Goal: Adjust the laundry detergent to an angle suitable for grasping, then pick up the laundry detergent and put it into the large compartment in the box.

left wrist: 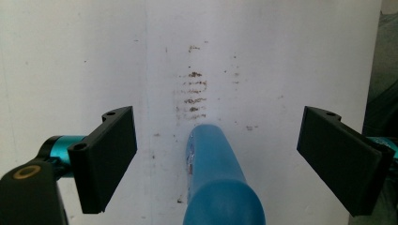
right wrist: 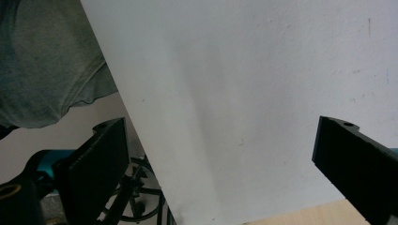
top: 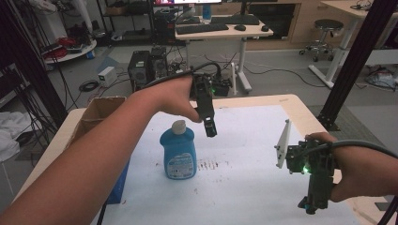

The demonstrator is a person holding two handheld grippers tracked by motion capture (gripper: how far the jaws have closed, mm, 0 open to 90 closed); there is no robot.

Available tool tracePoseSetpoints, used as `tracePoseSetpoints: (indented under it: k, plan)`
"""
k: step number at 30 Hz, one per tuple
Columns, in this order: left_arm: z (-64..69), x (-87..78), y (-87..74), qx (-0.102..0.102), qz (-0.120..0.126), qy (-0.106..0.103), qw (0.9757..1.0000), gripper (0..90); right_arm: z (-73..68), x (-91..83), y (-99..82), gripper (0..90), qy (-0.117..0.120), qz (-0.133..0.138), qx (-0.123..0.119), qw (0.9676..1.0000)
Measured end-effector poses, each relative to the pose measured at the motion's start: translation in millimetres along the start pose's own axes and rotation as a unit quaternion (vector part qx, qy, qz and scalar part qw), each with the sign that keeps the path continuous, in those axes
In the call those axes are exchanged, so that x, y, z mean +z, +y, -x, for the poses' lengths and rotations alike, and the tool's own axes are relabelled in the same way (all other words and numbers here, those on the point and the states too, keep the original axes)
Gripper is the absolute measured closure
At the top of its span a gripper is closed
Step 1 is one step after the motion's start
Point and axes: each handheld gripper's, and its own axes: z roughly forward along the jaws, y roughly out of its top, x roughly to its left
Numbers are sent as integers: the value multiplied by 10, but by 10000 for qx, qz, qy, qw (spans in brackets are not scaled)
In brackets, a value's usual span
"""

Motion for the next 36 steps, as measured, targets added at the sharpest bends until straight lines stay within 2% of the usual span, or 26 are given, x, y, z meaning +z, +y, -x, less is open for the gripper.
tracePoseSetpoints:
  k: [1,12,19,20,21,23,30,36]
  plan:
    - [0,-3,-5,-23,7,25,10000,123,8,0,2,36,-20,-20,-80,10000]
    - [1,-87,-23,-92,98,61,9999,123,16,-94,8,35,-90,42,-87,9999]
    - [-4,-34,4,-78,94,25,9999,123,-23,-94,19,35,-102,87,-83,9999]
    - [-2,17,7,-56,1,-8,10000,123,-32,-76,17,35,-81,79,-67,9999]
    - [-10,18,2,-49,-25,-7,10000,123,-43,-62,18,35,-66,97,-1,9999]
    - [-23,9,-17,-80,8,1,10000,123,-30,-53,15,35,-100,40,-75,9999]
    - [-45,-19,-97,-161,43,12,9999,123,8,-82,-1,35,-122,94,-33,9999]
    - [-34,-30,-95,-156,55,9,9999,123,0,-84,6,35,-145,84,-50,9998]
